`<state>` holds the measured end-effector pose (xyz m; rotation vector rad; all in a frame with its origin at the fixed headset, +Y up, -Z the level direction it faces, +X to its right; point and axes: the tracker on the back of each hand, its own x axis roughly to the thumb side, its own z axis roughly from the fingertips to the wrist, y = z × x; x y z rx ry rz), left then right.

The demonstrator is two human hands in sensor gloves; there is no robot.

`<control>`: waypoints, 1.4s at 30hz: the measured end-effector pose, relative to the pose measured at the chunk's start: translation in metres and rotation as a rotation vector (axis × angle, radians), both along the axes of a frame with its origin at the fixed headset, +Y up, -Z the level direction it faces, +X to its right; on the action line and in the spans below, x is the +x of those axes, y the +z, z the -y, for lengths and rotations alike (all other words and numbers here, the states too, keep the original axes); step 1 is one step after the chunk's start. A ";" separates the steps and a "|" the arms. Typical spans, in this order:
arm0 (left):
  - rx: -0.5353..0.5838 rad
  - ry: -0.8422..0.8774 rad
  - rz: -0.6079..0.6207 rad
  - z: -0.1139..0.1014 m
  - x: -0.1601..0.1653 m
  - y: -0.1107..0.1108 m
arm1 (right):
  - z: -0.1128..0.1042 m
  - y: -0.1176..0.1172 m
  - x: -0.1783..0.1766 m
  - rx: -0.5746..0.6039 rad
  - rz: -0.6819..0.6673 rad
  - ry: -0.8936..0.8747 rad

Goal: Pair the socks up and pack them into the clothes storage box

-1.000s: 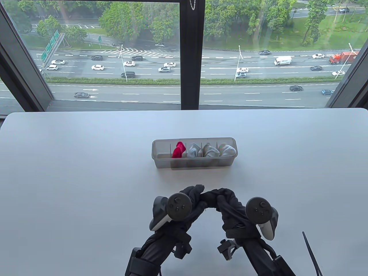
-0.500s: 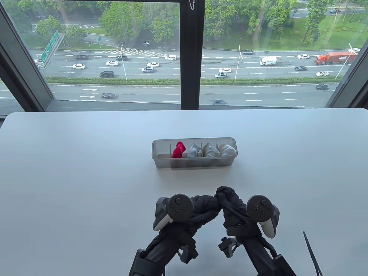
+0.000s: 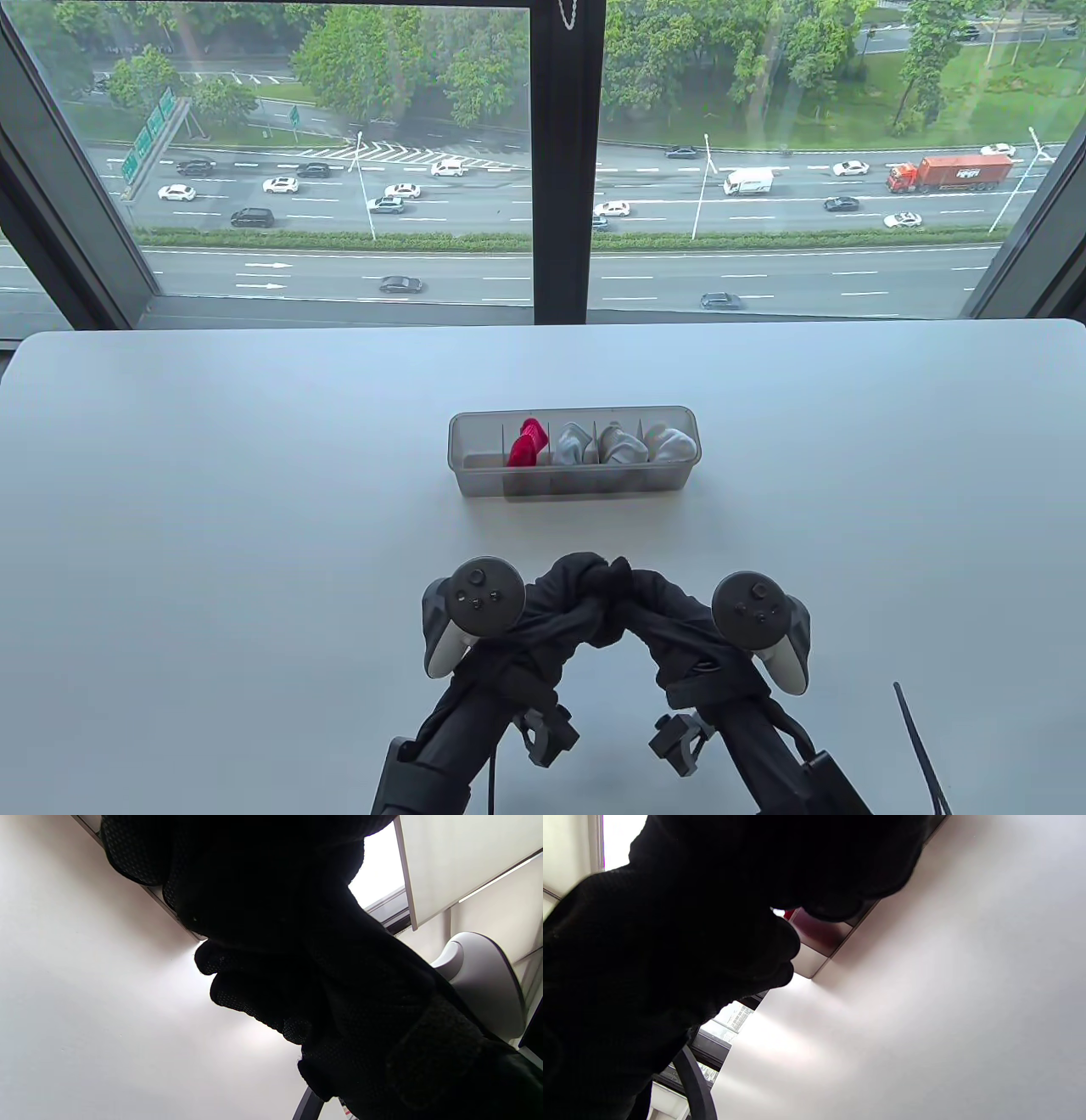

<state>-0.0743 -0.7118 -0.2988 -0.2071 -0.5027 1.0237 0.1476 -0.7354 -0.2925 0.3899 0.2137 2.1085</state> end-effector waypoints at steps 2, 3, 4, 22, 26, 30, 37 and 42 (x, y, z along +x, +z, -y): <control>-0.046 0.024 0.077 0.000 0.002 -0.001 | -0.002 -0.004 0.007 0.053 -0.009 0.075; -0.062 0.036 0.100 0.001 0.002 -0.003 | -0.004 -0.004 0.010 0.069 -0.011 0.092; -0.081 0.046 0.102 0.002 0.001 -0.004 | -0.004 -0.003 0.011 0.081 0.002 0.089; 0.009 -0.278 0.066 -0.025 0.004 0.000 | -0.006 -0.009 0.019 0.042 -0.039 0.177; 0.299 -0.397 -0.363 -0.050 -0.019 0.001 | -0.017 -0.008 0.038 0.144 0.105 0.435; 0.330 -0.514 -0.569 -0.068 -0.042 -0.030 | -0.016 -0.009 0.056 0.179 0.185 0.676; 0.257 -0.742 -0.774 -0.080 -0.053 -0.114 | -0.014 -0.011 0.051 0.146 0.185 0.798; 0.148 -0.848 -0.787 -0.047 -0.054 -0.148 | -0.012 -0.011 0.051 0.136 0.188 0.808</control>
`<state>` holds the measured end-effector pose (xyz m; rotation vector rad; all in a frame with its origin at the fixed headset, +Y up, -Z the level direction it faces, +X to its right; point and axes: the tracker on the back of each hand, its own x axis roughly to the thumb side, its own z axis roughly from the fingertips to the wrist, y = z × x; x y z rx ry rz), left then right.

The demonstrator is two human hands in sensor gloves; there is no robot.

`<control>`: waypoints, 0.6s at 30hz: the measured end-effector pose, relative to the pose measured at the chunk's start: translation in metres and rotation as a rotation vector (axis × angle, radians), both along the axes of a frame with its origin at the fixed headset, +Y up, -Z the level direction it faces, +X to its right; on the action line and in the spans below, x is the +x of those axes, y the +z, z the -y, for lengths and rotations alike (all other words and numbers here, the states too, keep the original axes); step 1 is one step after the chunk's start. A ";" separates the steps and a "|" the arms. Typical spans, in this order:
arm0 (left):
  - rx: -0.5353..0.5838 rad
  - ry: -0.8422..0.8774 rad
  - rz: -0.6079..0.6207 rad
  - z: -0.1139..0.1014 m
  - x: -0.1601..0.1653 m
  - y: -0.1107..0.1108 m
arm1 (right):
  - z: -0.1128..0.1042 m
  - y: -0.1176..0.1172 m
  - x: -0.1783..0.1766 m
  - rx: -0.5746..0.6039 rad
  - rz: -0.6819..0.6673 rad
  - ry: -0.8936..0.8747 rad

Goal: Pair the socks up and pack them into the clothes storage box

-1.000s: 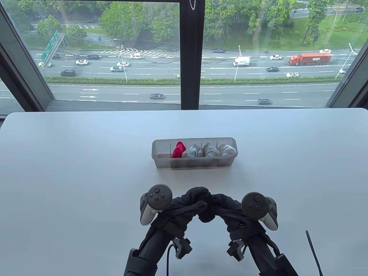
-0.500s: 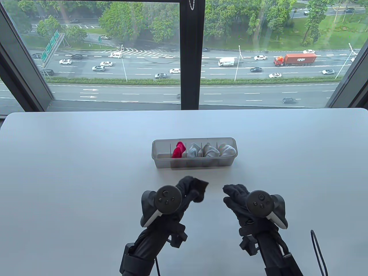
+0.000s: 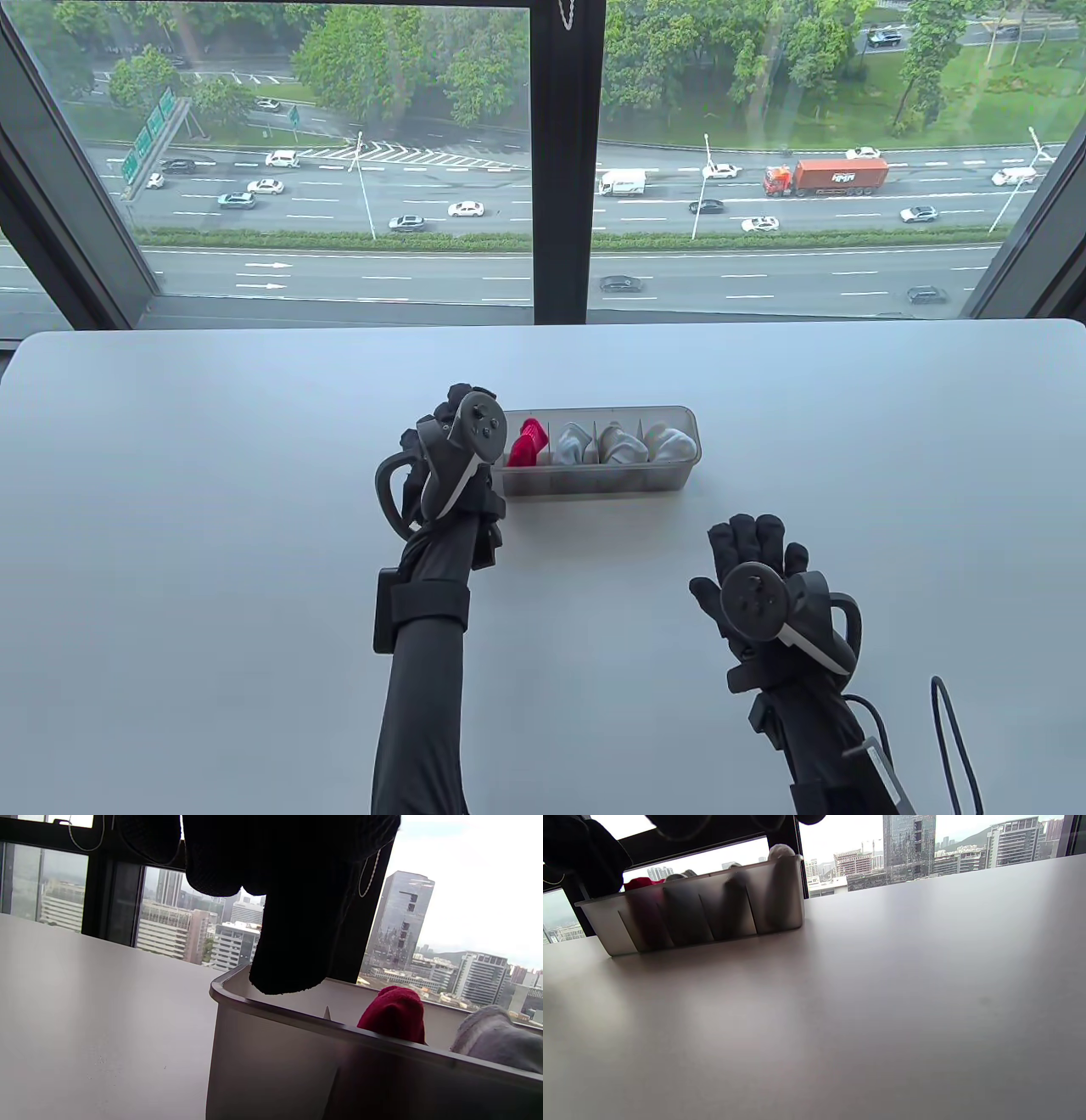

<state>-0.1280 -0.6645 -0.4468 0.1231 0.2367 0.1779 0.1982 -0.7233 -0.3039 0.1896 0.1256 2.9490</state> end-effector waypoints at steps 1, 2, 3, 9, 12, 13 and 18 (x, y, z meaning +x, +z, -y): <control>-0.009 -0.004 -0.008 0.006 0.000 -0.003 | 0.001 0.000 0.000 -0.003 0.003 0.002; -0.030 -0.026 -0.021 0.014 0.000 -0.007 | 0.001 -0.001 0.000 -0.009 0.005 0.005; -0.045 -0.041 -0.028 0.019 0.000 -0.009 | 0.001 -0.001 0.000 -0.012 0.006 0.007; -0.154 -0.019 0.010 0.036 -0.008 -0.015 | 0.001 -0.002 0.001 -0.005 0.010 0.007; -0.121 0.006 0.077 0.030 -0.014 -0.005 | 0.002 -0.001 0.001 0.000 0.003 0.016; -0.151 0.004 0.133 0.027 -0.018 0.001 | 0.003 -0.001 0.000 -0.004 0.000 0.023; -0.243 -0.144 0.340 0.013 -0.035 0.053 | 0.006 0.000 -0.004 -0.015 -0.022 0.056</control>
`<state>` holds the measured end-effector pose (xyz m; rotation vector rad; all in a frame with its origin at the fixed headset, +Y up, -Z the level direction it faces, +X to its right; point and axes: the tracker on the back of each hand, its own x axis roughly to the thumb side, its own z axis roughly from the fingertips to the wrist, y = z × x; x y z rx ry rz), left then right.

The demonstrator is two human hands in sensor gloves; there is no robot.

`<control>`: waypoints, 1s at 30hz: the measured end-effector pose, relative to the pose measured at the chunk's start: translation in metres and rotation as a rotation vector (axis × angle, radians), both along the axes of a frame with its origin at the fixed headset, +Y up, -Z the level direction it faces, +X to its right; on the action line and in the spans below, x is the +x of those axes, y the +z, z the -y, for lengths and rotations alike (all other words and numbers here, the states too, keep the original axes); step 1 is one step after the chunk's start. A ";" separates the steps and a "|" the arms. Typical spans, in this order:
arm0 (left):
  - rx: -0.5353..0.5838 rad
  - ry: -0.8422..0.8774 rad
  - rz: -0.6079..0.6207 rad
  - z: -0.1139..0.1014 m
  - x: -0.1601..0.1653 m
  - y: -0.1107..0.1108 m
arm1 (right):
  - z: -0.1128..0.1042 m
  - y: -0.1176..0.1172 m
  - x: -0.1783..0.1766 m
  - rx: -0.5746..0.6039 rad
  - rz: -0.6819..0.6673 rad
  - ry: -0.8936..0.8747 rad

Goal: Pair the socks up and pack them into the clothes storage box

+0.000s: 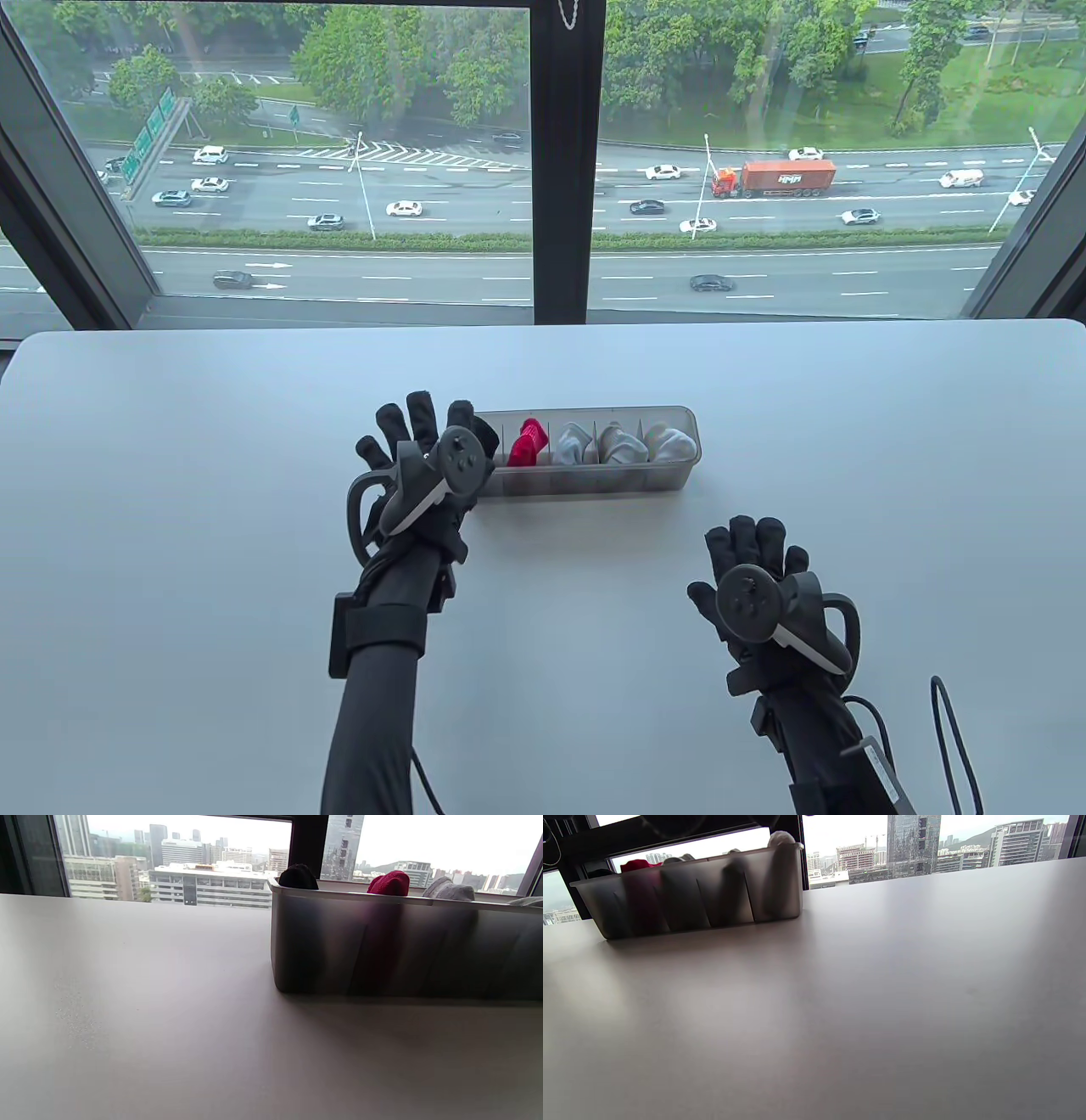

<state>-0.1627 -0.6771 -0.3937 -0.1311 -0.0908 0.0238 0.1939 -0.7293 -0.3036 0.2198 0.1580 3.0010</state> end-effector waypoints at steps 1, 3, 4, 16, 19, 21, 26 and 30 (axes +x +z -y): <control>-0.018 -0.006 0.023 0.001 -0.003 0.012 | 0.000 0.000 -0.001 -0.003 -0.006 0.009; -0.068 0.007 0.058 0.008 -0.009 0.040 | 0.002 0.001 -0.004 -0.018 -0.019 0.033; -0.085 0.024 0.064 0.013 -0.011 0.050 | 0.003 0.001 -0.005 -0.024 -0.024 0.042; -0.185 -0.081 0.161 0.063 0.007 0.105 | 0.018 0.005 -0.012 -0.141 -0.053 0.118; -0.196 -0.074 0.176 0.064 0.011 0.105 | 0.019 0.005 -0.011 -0.143 -0.050 0.115; -0.211 -0.074 0.182 0.065 0.012 0.106 | 0.019 0.005 -0.011 -0.151 -0.046 0.109; -0.224 -0.075 0.178 0.067 0.013 0.103 | 0.017 0.006 -0.011 -0.154 -0.040 0.119; -0.227 -0.076 0.172 0.067 0.012 0.103 | 0.018 0.006 -0.011 -0.159 -0.039 0.116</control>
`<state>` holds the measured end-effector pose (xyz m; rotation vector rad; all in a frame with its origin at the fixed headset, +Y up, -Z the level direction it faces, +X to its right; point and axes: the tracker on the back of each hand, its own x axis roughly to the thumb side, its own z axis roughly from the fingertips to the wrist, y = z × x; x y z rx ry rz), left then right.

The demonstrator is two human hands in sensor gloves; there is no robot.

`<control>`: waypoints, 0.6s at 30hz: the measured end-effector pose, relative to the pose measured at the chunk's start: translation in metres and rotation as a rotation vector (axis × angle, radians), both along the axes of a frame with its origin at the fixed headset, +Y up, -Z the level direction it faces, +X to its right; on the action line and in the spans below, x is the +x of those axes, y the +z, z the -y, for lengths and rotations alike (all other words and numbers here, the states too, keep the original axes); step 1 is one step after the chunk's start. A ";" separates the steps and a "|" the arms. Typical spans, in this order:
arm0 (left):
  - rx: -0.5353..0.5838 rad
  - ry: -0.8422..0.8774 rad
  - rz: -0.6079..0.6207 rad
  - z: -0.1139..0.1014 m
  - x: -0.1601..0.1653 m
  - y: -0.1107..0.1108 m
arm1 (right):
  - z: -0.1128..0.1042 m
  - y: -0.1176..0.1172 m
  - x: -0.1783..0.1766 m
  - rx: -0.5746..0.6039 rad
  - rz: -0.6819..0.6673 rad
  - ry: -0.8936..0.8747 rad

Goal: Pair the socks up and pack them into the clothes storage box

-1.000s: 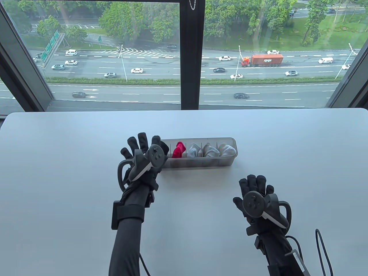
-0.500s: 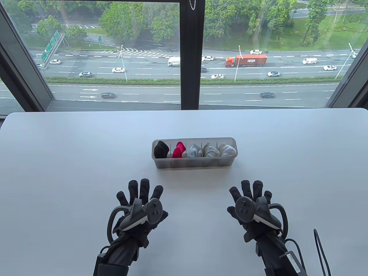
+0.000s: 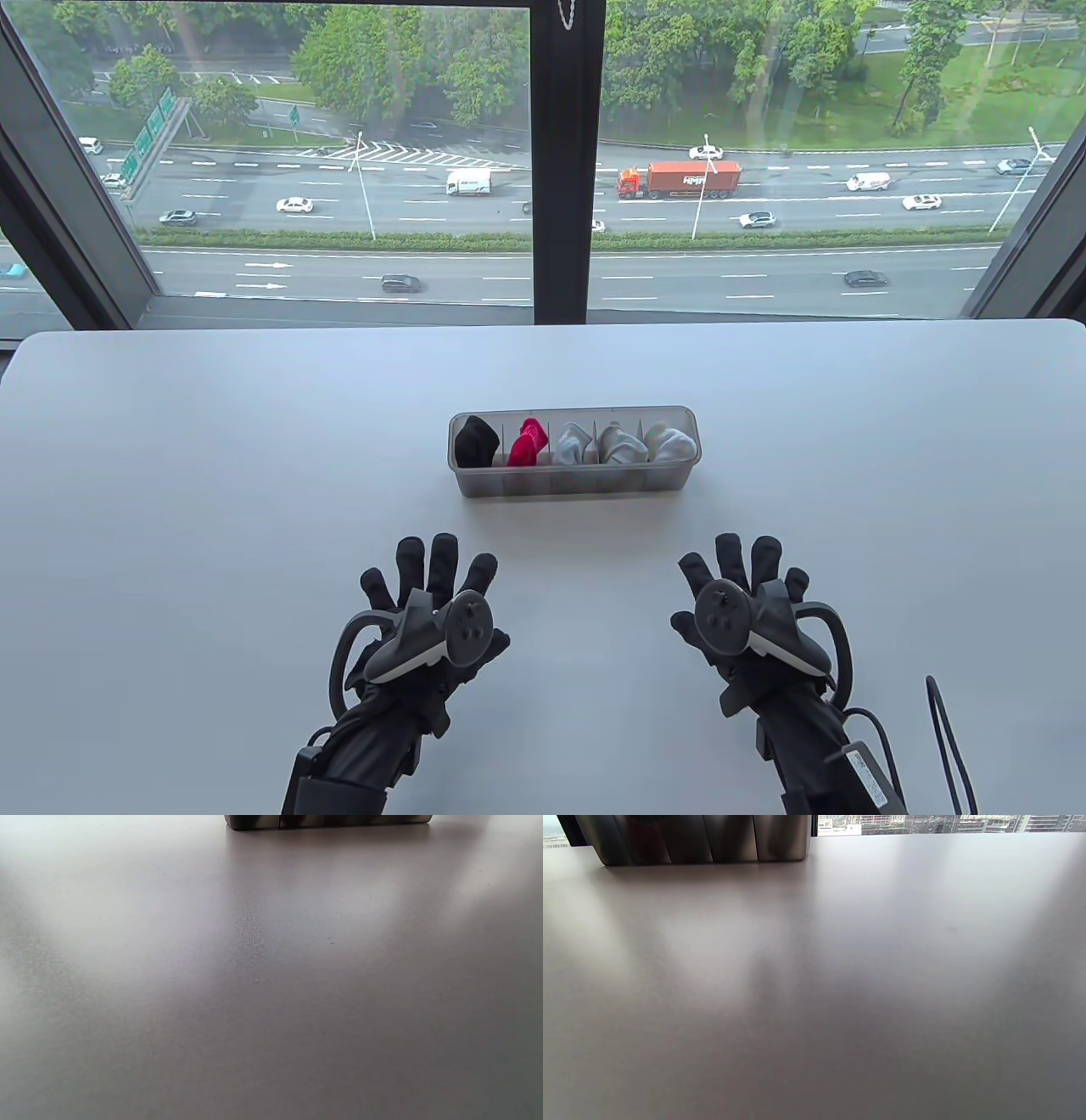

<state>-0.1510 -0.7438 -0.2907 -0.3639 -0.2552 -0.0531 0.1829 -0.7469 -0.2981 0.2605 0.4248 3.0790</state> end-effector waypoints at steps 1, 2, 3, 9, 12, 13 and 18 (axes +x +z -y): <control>0.001 0.001 -0.001 0.000 0.000 0.000 | 0.000 0.000 0.000 -0.001 0.000 0.000; 0.001 0.004 -0.003 0.000 0.000 0.000 | 0.000 0.000 0.000 -0.005 0.000 0.002; 0.000 0.006 -0.004 0.000 0.000 -0.001 | 0.000 0.000 0.000 -0.007 0.000 0.004; -0.002 -0.002 -0.006 0.000 0.000 -0.001 | -0.001 0.000 0.001 -0.002 0.003 0.001; 0.002 -0.004 -0.007 0.000 0.000 -0.001 | -0.001 0.000 0.000 -0.006 0.004 0.007; 0.004 -0.004 -0.007 0.000 0.000 -0.001 | -0.001 0.000 0.000 -0.006 0.004 0.008; 0.015 0.001 -0.007 -0.001 0.000 -0.001 | 0.000 0.000 -0.001 -0.008 0.000 0.010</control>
